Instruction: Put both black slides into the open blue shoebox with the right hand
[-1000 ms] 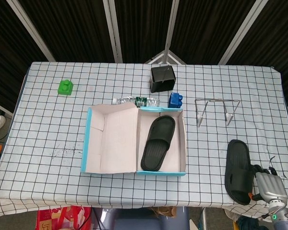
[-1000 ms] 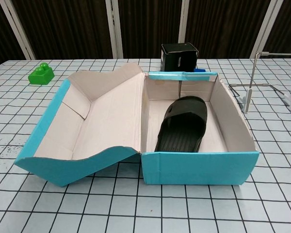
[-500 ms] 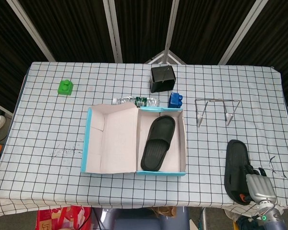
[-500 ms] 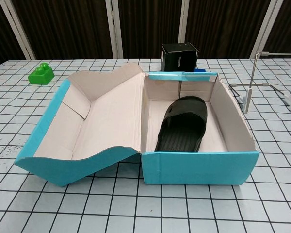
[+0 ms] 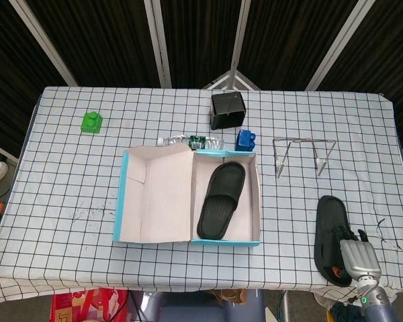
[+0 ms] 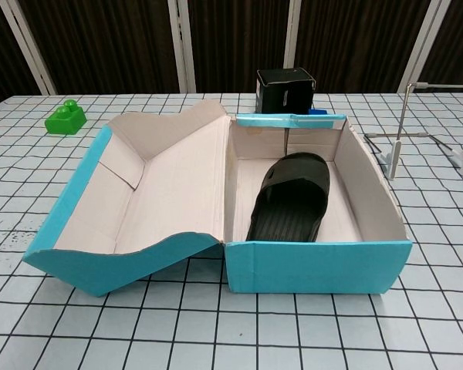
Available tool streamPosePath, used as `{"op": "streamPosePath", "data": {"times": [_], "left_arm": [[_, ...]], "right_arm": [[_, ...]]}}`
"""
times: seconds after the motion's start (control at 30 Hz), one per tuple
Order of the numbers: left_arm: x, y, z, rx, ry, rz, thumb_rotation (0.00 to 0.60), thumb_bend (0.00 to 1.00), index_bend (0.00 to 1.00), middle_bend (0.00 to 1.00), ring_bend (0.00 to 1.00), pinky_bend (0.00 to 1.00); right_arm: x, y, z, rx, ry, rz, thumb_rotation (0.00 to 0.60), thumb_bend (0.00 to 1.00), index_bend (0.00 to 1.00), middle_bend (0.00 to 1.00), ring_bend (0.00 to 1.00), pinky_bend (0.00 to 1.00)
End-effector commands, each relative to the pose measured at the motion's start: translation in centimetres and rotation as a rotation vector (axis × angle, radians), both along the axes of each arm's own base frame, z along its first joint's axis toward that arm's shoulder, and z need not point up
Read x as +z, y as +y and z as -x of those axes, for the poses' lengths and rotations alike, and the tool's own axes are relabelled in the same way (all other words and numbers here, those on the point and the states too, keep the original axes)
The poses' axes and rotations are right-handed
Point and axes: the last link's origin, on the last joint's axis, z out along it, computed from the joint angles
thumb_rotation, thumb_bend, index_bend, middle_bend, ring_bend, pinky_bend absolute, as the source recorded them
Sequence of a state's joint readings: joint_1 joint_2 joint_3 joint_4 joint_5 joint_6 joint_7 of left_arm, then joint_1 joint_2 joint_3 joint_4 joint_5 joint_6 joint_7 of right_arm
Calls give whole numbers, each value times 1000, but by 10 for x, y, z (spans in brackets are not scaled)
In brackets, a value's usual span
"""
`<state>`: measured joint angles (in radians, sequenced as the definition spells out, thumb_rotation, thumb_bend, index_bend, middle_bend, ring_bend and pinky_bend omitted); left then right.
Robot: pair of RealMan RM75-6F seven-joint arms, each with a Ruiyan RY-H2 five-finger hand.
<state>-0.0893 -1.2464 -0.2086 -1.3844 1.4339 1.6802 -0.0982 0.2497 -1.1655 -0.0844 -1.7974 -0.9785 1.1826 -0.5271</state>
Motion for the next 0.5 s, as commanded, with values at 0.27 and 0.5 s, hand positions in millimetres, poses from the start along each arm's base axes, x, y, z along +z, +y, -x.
{"op": "streamPosePath", "data": {"times": [0.27,0.5], "left_arm": [[-2,0,-2,-4,5,6,600,210,70,0,0,71],[-3,0,-2,-6,2,9,600,210,70,0,0,71]], "right_arm": [[0,-1,0,-1,21,-48,600,253,184,171,205,60],[0,-5,-6,20,10,-42,600,253,324,329,338,61]]}}
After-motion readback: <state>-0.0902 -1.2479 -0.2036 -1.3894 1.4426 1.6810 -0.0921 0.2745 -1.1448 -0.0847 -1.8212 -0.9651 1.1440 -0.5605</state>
